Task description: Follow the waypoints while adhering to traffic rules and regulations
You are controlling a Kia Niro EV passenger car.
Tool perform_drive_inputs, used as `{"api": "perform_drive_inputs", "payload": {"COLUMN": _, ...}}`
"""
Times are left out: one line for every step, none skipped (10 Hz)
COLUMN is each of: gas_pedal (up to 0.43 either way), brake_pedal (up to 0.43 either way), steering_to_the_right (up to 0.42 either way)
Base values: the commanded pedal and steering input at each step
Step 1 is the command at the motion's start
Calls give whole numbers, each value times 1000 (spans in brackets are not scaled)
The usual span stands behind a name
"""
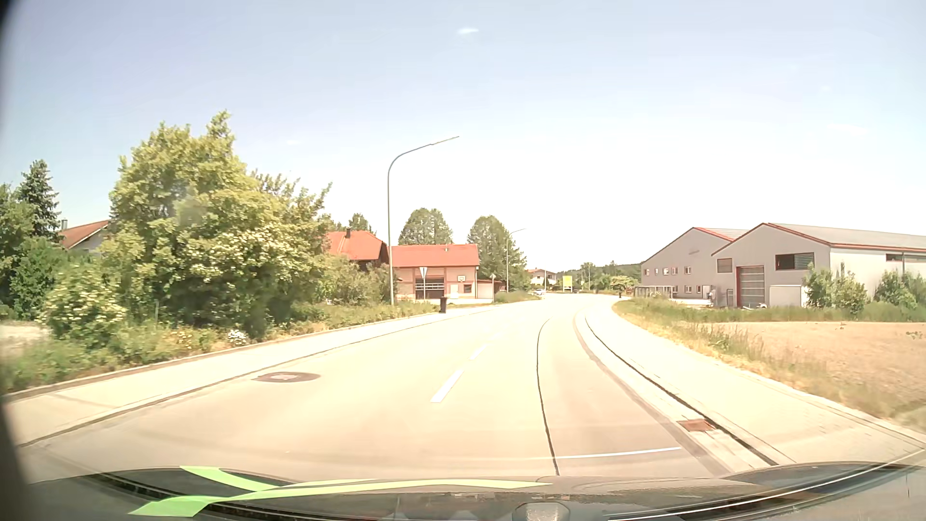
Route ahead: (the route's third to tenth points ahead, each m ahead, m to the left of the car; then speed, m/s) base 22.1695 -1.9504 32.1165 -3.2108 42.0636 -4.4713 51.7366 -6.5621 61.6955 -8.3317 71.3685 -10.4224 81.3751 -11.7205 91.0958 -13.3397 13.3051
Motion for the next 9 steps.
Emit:
{"api": "perform_drive_inputs", "payload": {"gas_pedal": 130, "brake_pedal": 0, "steering_to_the_right": 22}}
{"api": "perform_drive_inputs", "payload": {"gas_pedal": 130, "brake_pedal": 0, "steering_to_the_right": 22}}
{"api": "perform_drive_inputs", "payload": {"gas_pedal": 130, "brake_pedal": 0, "steering_to_the_right": 23}}
{"api": "perform_drive_inputs", "payload": {"gas_pedal": 130, "brake_pedal": 0, "steering_to_the_right": 22}}
{"api": "perform_drive_inputs", "payload": {"gas_pedal": 130, "brake_pedal": 0, "steering_to_the_right": 22}}
{"api": "perform_drive_inputs", "payload": {"gas_pedal": 130, "brake_pedal": 0, "steering_to_the_right": 22}}
{"api": "perform_drive_inputs", "payload": {"gas_pedal": 130, "brake_pedal": 0, "steering_to_the_right": 23}}
{"api": "perform_drive_inputs", "payload": {"gas_pedal": 130, "brake_pedal": 0, "steering_to_the_right": 23}}
{"api": "perform_drive_inputs", "payload": {"gas_pedal": 130, "brake_pedal": 0, "steering_to_the_right": 23}}
